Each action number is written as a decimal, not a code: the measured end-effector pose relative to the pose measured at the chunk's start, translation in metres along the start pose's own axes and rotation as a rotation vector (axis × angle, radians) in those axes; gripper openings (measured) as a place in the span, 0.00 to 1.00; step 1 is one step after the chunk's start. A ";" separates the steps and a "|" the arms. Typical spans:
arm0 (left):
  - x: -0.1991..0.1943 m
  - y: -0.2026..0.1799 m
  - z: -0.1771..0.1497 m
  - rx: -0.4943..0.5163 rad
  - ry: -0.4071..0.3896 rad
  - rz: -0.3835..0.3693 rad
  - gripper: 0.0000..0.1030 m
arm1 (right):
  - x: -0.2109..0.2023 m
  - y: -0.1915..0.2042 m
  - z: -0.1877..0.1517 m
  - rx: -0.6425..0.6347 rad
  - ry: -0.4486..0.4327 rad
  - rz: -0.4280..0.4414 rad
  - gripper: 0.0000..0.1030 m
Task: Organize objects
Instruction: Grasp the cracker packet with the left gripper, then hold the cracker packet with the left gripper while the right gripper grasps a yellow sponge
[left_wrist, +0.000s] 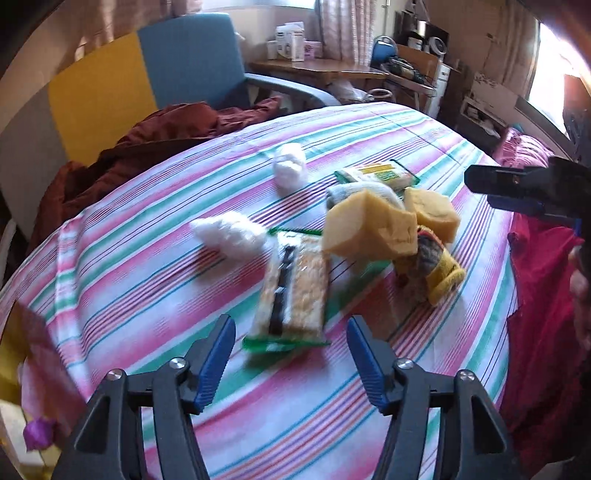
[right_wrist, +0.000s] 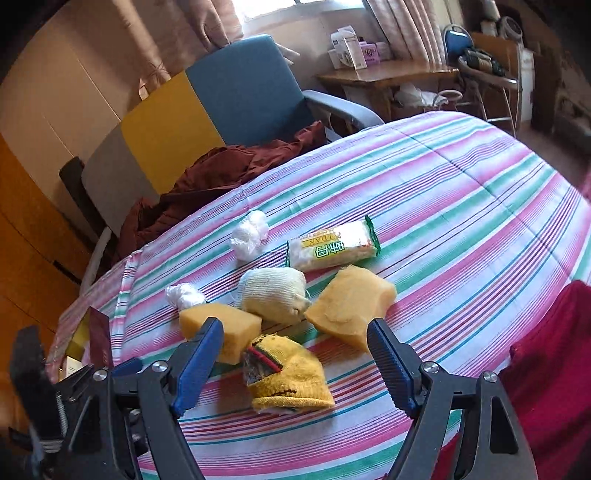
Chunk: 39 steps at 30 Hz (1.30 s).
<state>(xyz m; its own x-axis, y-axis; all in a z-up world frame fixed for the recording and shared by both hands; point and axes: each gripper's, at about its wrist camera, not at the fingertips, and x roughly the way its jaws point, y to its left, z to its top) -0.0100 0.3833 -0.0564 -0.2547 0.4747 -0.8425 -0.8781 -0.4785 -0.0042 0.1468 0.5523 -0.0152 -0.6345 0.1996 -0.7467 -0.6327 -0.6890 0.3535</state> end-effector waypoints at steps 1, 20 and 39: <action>0.006 -0.003 0.005 0.019 0.003 -0.003 0.66 | 0.000 0.001 0.000 0.001 0.003 0.005 0.78; 0.049 0.017 0.002 -0.093 0.061 0.040 0.47 | 0.016 0.032 -0.010 -0.154 0.035 0.056 0.79; -0.011 0.018 -0.090 -0.152 -0.043 0.041 0.47 | 0.053 0.095 -0.042 -0.374 0.118 0.133 0.73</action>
<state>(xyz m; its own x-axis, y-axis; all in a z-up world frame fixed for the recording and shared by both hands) 0.0136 0.3031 -0.0954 -0.3092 0.4825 -0.8195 -0.7958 -0.6031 -0.0548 0.0717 0.4678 -0.0449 -0.6307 0.0258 -0.7756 -0.3301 -0.9135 0.2380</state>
